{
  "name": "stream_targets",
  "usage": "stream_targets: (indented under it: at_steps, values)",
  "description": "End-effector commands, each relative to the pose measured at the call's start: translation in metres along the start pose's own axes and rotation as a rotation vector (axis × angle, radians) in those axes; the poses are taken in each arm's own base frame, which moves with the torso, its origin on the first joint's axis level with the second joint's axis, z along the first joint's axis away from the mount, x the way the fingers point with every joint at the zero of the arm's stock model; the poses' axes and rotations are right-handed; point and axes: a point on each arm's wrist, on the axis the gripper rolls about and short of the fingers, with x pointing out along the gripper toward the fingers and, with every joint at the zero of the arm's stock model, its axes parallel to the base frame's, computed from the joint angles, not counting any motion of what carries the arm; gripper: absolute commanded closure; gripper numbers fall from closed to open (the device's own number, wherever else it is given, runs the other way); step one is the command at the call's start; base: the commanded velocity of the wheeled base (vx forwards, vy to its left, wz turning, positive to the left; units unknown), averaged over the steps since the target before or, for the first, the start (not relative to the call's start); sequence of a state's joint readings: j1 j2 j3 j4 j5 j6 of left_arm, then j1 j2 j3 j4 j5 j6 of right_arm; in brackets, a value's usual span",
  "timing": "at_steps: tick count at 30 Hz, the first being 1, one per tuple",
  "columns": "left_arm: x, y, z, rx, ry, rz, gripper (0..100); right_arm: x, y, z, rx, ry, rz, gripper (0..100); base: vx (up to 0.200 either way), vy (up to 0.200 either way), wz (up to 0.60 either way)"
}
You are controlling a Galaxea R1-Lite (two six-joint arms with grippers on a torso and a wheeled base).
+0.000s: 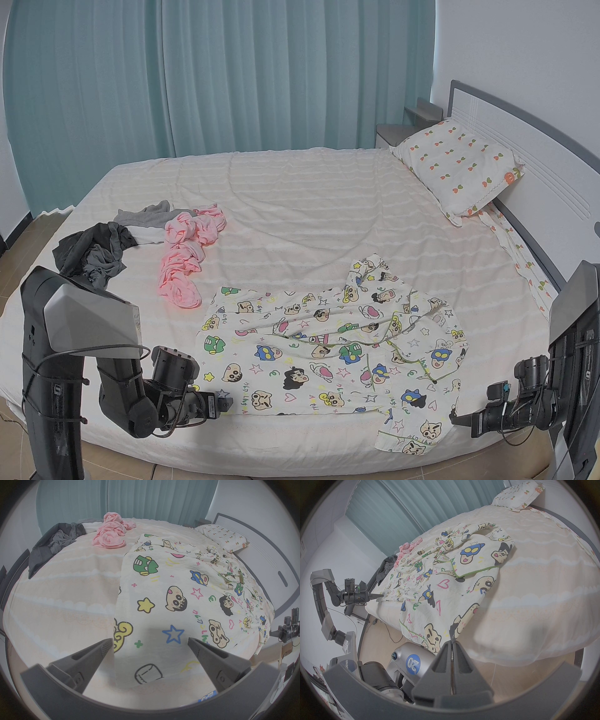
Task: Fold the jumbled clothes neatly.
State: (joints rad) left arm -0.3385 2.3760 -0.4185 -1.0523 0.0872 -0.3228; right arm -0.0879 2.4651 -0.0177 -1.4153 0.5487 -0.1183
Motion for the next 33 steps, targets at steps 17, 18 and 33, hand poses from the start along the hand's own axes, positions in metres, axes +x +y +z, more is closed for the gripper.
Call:
stream_targets:
  at_steps: [17,18,33]
  values:
    - [-0.007,0.004,-0.016,-0.003,0.050,0.013,100,0.002,0.004,-0.001,-0.010,-0.010,0.028,100,0.000,0.000,0.00]
    - [-0.007,0.004,-0.016,-0.007,0.048,0.013,100,0.002,0.003,-0.002,-0.006,-0.004,0.028,100,0.000,0.000,0.00]
    - [-0.009,0.004,-0.019,-0.016,0.055,0.012,100,0.020,0.011,0.004,-0.045,-0.037,0.068,0,0.000,0.000,0.00]
